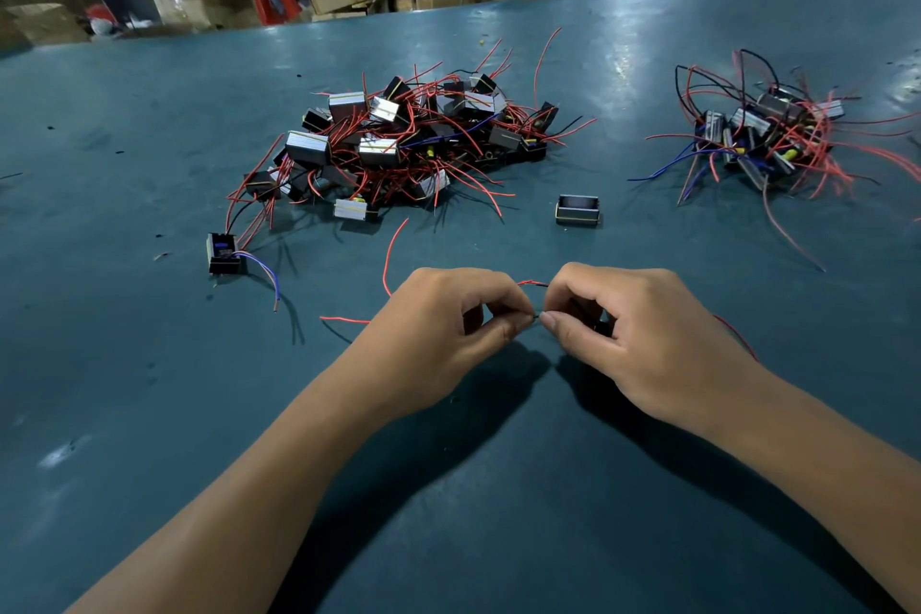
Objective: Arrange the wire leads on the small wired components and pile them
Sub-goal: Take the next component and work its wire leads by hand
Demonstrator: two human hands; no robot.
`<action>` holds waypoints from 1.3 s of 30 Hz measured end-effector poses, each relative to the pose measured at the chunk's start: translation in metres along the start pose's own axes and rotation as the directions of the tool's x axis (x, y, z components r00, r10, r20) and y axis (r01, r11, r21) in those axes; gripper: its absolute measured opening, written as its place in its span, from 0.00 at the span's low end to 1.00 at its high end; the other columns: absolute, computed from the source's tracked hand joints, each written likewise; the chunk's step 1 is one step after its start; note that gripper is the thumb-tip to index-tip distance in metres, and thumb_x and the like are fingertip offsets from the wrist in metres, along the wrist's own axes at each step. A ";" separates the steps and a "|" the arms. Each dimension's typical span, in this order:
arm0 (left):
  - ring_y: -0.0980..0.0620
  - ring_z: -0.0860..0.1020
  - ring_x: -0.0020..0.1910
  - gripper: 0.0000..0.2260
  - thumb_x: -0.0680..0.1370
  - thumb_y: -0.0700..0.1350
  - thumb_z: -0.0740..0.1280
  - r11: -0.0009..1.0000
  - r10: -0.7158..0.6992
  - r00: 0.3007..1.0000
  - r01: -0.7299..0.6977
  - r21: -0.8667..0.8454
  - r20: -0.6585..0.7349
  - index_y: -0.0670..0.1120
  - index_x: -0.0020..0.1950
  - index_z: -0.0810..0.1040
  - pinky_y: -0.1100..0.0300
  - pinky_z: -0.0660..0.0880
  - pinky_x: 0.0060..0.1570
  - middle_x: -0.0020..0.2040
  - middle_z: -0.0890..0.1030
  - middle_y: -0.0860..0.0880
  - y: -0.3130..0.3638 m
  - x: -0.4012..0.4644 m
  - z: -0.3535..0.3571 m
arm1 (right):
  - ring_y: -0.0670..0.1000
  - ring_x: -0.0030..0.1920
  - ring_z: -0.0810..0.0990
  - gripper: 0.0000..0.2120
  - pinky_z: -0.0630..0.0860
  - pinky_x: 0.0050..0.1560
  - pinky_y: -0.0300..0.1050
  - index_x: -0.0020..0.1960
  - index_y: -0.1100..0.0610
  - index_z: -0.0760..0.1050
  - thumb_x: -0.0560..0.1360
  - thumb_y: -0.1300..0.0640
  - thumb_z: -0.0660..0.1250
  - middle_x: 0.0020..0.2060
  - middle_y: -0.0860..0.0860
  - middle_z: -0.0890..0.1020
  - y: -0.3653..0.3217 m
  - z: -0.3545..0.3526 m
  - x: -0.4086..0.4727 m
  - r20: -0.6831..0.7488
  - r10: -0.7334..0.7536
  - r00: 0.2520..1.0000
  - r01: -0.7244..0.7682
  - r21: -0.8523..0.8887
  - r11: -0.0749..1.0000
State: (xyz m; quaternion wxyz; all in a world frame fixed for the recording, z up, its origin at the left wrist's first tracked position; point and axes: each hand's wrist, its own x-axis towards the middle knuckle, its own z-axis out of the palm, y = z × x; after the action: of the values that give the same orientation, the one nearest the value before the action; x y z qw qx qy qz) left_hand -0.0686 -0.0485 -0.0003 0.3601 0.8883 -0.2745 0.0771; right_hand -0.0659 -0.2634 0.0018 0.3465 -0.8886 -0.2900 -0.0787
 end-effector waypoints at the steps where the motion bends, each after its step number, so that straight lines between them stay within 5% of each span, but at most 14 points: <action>1: 0.49 0.75 0.34 0.03 0.78 0.42 0.70 1.000 0.002 1.000 -0.002 0.006 0.000 0.49 0.46 0.83 0.54 0.72 0.36 0.37 0.80 0.57 0.000 0.000 0.000 | 0.46 0.33 0.72 0.05 0.69 0.35 0.48 0.43 0.49 0.74 0.77 0.53 0.69 0.31 0.42 0.75 0.001 0.000 0.000 0.003 -0.006 1.000 0.006 -0.004 1.000; 16: 0.51 0.77 0.34 0.03 0.78 0.42 0.70 0.999 -0.037 0.998 0.037 0.007 -0.058 0.48 0.45 0.82 0.60 0.73 0.36 0.36 0.80 0.57 -0.002 0.000 -0.002 | 0.47 0.32 0.73 0.04 0.74 0.38 0.52 0.44 0.50 0.76 0.77 0.52 0.66 0.31 0.45 0.78 -0.005 -0.001 0.000 -0.072 0.085 0.994 -0.086 -0.017 0.996; 24: 0.52 0.75 0.31 0.03 0.79 0.46 0.67 0.984 -0.158 0.984 0.149 -0.100 -0.085 0.50 0.45 0.79 0.51 0.75 0.36 0.34 0.79 0.55 0.001 0.000 0.000 | 0.57 0.47 0.84 0.11 0.78 0.48 0.54 0.61 0.49 0.76 0.80 0.56 0.62 0.44 0.49 0.86 -0.012 -0.001 0.000 -0.047 0.114 0.992 -0.119 -0.118 0.986; 27: 0.52 0.75 0.31 0.04 0.77 0.49 0.66 0.980 -0.177 0.980 0.167 -0.107 -0.094 0.51 0.45 0.79 0.52 0.75 0.35 0.34 0.79 0.56 0.003 0.000 0.001 | 0.50 0.39 0.85 0.10 0.78 0.42 0.50 0.58 0.48 0.67 0.80 0.57 0.63 0.39 0.47 0.85 -0.011 0.000 0.001 -0.083 0.160 0.984 -0.162 -0.012 0.987; 30: 0.50 0.75 0.31 0.04 0.77 0.49 0.66 0.974 -0.193 0.976 0.178 -0.137 -0.099 0.50 0.44 0.78 0.51 0.76 0.35 0.33 0.79 0.55 0.005 0.001 0.002 | 0.39 0.34 0.83 0.06 0.77 0.33 0.34 0.53 0.53 0.72 0.79 0.61 0.66 0.40 0.45 0.85 -0.013 0.002 0.002 -0.107 0.232 0.967 -0.218 0.127 0.968; 35: 0.45 0.75 0.32 0.04 0.78 0.47 0.67 0.965 -0.209 0.973 0.189 -0.184 -0.099 0.50 0.44 0.78 0.48 0.76 0.35 0.35 0.81 0.52 0.009 0.000 0.003 | 0.41 0.34 0.84 0.06 0.81 0.28 0.43 0.45 0.53 0.77 0.78 0.63 0.67 0.36 0.49 0.84 -0.017 0.002 0.003 -0.107 0.330 0.938 -0.287 0.299 0.910; 39: 0.48 0.75 0.29 0.06 0.80 0.44 0.68 0.956 -0.215 0.971 0.187 -0.224 -0.104 0.49 0.43 0.78 0.50 0.76 0.33 0.34 0.82 0.51 0.009 0.001 0.006 | 0.43 0.32 0.84 0.07 0.80 0.29 0.38 0.42 0.54 0.76 0.78 0.63 0.67 0.32 0.50 0.84 -0.019 0.002 0.004 -0.108 0.375 0.921 -0.316 0.359 0.878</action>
State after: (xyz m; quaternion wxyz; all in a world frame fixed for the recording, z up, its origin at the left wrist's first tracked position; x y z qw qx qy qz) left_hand -0.0733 -0.0580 0.0012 0.4755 0.8614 -0.1658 0.0666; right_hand -0.0734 -0.2490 0.0121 0.5247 -0.8439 -0.1038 -0.0426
